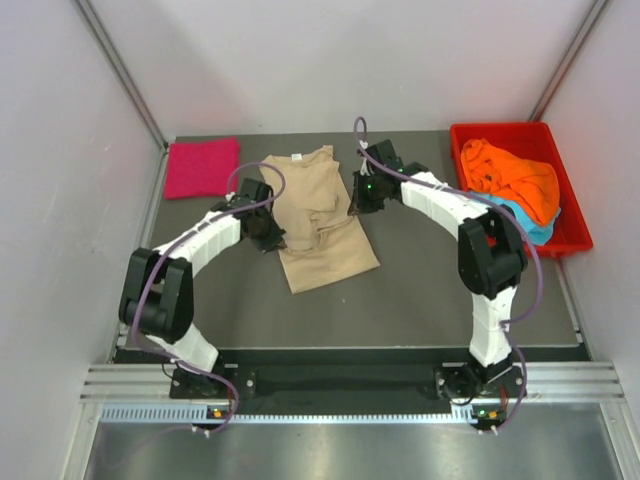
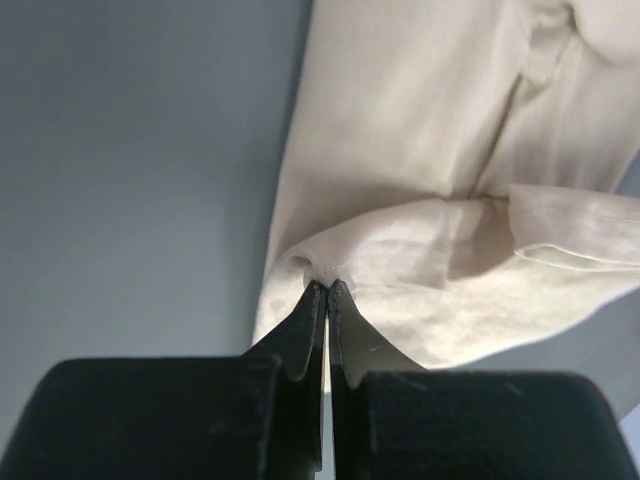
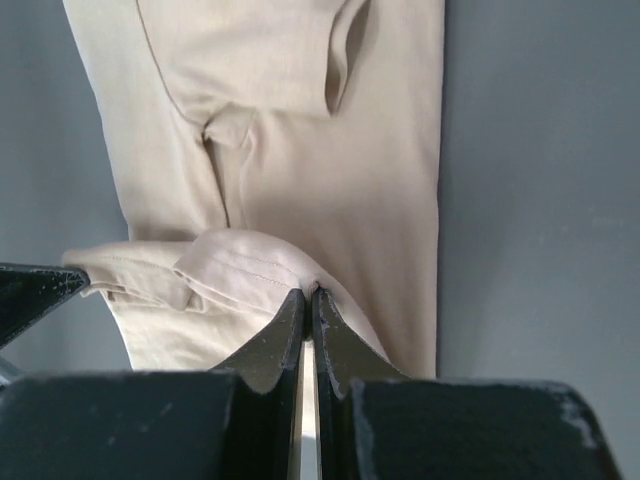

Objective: Fold and stack the t-shirts
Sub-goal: Fold the tshirt

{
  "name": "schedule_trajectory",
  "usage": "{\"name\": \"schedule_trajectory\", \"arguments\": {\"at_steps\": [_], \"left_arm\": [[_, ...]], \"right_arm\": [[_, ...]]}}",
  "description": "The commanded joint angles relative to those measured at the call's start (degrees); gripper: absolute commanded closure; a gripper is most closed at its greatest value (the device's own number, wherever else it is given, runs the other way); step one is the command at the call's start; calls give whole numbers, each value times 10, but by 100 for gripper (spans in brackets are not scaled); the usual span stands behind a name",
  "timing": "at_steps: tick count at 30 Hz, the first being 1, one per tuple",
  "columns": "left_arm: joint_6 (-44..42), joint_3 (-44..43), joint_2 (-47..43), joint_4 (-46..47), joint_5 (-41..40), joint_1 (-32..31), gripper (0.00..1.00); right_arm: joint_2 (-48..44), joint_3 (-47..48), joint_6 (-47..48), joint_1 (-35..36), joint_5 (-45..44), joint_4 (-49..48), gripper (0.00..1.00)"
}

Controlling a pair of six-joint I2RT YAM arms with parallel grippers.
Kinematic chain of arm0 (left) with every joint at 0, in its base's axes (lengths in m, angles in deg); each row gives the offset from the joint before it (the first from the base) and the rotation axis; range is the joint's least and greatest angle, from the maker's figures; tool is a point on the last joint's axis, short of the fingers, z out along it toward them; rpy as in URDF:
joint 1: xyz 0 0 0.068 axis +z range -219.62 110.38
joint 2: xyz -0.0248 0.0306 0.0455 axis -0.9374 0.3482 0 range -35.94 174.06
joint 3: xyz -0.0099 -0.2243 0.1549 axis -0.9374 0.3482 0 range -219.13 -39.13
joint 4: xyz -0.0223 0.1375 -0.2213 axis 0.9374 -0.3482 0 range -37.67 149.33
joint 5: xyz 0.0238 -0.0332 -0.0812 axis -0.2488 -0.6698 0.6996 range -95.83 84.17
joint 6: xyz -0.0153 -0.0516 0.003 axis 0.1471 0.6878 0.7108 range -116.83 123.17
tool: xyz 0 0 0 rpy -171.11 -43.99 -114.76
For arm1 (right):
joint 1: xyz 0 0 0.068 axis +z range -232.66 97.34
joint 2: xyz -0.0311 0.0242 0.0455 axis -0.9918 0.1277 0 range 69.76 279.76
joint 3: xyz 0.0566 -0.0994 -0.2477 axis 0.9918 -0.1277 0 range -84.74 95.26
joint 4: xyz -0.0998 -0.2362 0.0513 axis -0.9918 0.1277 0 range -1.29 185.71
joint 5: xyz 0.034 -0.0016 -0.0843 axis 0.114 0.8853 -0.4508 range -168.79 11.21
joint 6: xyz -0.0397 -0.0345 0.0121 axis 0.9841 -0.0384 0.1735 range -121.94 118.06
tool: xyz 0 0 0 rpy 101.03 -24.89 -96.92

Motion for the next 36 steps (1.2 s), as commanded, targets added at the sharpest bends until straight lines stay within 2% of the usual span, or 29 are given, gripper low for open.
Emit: {"name": "schedule_trajectory", "arguments": {"at_steps": [1,9,31,36], "left_arm": [[-24,-38,23,6,12,24,100],[-39,-93,74,17,62,62,100],[-58,-179,186,60,119,106,100],[-60,-189,196,55,102,112,100]], "right_arm": [[39,74,32,-14,33,17,100],[113,166,43,-31,66,30,100],[184,217,44,-70,92,-11,100],[208,234,42,-70,99,-10,99]]}}
